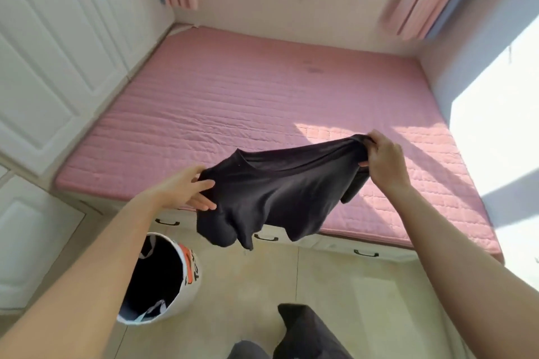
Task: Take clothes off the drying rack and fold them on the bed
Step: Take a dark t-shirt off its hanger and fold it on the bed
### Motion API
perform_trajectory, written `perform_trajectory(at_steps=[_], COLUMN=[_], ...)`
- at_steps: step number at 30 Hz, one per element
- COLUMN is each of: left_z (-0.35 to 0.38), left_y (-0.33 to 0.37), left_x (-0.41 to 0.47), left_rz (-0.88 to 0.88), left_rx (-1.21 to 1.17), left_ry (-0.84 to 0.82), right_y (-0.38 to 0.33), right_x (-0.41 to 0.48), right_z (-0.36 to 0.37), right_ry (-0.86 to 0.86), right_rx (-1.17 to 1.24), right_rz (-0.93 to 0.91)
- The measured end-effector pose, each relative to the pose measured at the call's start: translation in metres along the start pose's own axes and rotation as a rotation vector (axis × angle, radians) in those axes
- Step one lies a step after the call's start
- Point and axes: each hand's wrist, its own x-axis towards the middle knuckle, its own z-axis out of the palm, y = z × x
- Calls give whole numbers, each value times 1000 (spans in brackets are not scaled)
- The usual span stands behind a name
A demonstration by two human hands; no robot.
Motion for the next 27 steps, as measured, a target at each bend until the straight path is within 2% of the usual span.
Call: perform_trajectory(at_steps=[3,7,10,15,21,27], left_z=[-5,-10,-6,10,15,-4], left_y=[26,75,104,129,119,106], left_x=[40,99,145,242,359,470], left_rz=[87,279,344,268,166,130], left_rx=[7,212,352,315,234,276], left_ry=[176,523,672,735,681,615], right_y=[11,23,43,90,142,174], right_x=[33,99,153,240,320,382], right_z=[-6,-11,-6,31,86,148], right_ry=[27,172,199,99,-63,-98], right_rx=[-158,-301,-316,-256,-196,-192], right_rz=[-68,-122,-136,-82,27,89])
